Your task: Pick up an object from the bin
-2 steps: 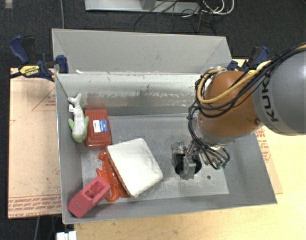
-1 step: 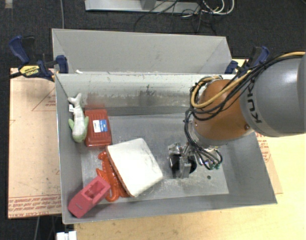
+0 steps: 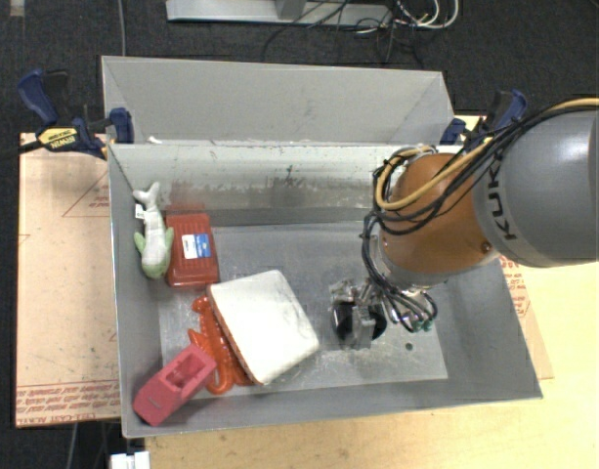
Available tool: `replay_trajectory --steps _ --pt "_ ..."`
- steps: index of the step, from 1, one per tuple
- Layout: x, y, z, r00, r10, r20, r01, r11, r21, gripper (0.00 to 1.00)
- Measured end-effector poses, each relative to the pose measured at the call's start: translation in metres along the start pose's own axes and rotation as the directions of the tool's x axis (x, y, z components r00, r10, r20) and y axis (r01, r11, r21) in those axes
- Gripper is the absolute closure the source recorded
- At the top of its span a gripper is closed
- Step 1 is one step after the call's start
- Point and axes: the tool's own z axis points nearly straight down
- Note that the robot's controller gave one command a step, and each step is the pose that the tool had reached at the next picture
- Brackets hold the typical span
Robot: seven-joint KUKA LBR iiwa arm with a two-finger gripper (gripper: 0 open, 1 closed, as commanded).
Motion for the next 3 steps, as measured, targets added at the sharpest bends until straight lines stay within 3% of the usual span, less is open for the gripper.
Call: replay_trajectory --steps 1,2,3 --pt "-0.009 -0.020 0.022 1.000 0.022 0.007 -0.022 1.000 -0.002 1.00" --pt "-0.004 -0.004 -0.058 1.000 -0.012 -0.003 0.012 1.000 -0.002 1.00" --pt "-0.005 -0.001 -0.072 1.000 -0.017 -0.001 0.017 1.000 -0.002 1.00"
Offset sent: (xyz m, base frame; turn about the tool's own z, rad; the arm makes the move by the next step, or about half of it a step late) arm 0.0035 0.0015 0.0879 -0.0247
